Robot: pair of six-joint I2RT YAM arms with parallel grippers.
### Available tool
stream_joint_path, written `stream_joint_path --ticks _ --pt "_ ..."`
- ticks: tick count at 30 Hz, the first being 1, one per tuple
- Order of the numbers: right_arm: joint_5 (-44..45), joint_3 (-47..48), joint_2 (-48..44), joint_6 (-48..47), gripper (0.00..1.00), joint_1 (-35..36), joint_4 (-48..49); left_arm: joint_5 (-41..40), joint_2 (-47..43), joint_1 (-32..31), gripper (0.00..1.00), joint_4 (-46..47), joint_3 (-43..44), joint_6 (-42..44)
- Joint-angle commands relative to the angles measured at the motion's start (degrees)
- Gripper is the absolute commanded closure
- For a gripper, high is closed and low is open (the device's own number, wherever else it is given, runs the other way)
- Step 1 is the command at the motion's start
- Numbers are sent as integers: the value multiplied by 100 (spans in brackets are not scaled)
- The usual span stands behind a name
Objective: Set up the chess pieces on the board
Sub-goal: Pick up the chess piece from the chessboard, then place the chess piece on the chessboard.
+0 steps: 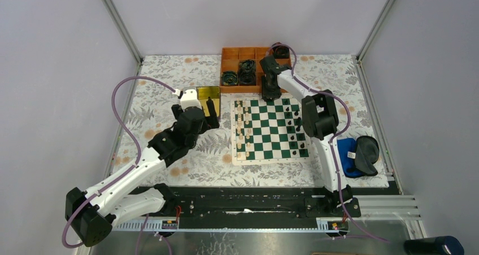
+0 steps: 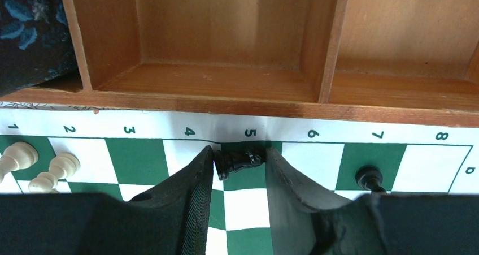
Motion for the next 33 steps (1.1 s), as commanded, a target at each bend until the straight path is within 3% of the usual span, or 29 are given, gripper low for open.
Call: stream_joint_path --ticks 1,19,27,33 --pt "71 -183 -371 -192 67 91 119 25 -117 45 1 345 -85 125" --pt "-634 -1935 -1758 -1984 69 347 958 245 -98 46 1 266 -78 -39" --pt "-1496 -1914 -1715 -2552 69 442 1038 315 -87 46 1 202 -128 -181" --pt "-1566 -1734 -1423 -2817 68 576 1105 268 -86 46 1 178 -123 -202"
